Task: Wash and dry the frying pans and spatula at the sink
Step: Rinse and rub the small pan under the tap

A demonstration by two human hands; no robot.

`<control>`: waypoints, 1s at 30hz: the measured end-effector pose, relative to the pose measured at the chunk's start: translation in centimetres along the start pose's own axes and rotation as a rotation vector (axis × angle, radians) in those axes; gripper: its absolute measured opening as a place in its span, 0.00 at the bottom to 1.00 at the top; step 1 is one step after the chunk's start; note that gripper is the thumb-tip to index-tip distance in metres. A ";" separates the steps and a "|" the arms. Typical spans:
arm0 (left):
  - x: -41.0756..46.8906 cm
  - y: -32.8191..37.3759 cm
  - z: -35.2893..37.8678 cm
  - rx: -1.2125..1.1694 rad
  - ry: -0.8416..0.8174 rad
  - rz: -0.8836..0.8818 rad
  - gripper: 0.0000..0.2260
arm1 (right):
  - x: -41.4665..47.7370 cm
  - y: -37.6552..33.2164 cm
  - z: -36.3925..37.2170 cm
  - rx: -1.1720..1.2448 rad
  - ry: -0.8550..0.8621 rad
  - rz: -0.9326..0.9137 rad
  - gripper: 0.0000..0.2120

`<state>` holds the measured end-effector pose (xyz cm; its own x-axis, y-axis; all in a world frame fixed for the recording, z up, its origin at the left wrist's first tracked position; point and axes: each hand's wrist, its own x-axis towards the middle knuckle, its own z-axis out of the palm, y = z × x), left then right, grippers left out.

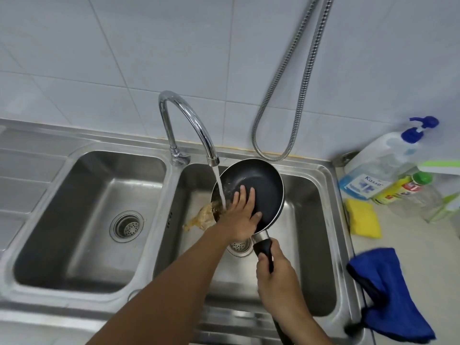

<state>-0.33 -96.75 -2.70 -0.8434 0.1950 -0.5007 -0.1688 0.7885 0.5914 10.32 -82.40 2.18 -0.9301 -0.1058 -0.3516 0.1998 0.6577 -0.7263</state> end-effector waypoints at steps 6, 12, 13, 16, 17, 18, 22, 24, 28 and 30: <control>-2.2 -0.8 -0.2 0.310 -0.094 -0.170 0.31 | 1.1 1.1 0.5 -0.017 -0.004 0.000 0.06; -1.6 -0.9 -0.6 0.346 0.050 -0.242 0.35 | 0.8 1.4 0.4 -0.031 -0.032 -0.010 0.09; -1.4 -0.9 -0.7 0.341 0.071 -0.250 0.36 | 0.7 1.5 0.4 -0.025 -0.049 -0.005 0.08; -0.9 -1.0 -0.5 0.391 0.150 -0.230 0.35 | 0.6 1.7 0.6 0.063 -0.077 0.028 0.07; -0.7 -1.2 -0.4 0.415 0.172 -0.201 0.34 | 0.6 1.8 0.6 0.108 -0.090 0.049 0.07; -0.4 -1.2 -0.4 0.423 0.164 -0.155 0.33 | 0.7 1.7 0.7 0.144 -0.109 0.068 0.07; -0.1 -0.8 -0.6 0.328 0.031 0.058 0.29 | 0.2 0.6 1.1 0.321 -0.221 0.138 0.11; -0.3 -0.8 -0.8 0.265 -0.035 0.184 0.30 | 0.3 0.3 1.4 0.396 -0.215 0.146 0.11; -1.5 -2.2 -1.7 0.110 -0.153 0.296 0.28 | 1.0 0.5 1.4 0.446 -0.181 0.167 0.11; -2.6 -3.1 -2.0 0.131 -0.087 0.250 0.23 | 1.4 0.7 1.2 0.454 -0.185 0.187 0.11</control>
<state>1.35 -100.88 -1.99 -0.8029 0.4372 -0.4052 0.1109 0.7774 0.6192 9.52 -82.98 0.44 -0.8043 -0.1743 -0.5681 0.5085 0.2927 -0.8098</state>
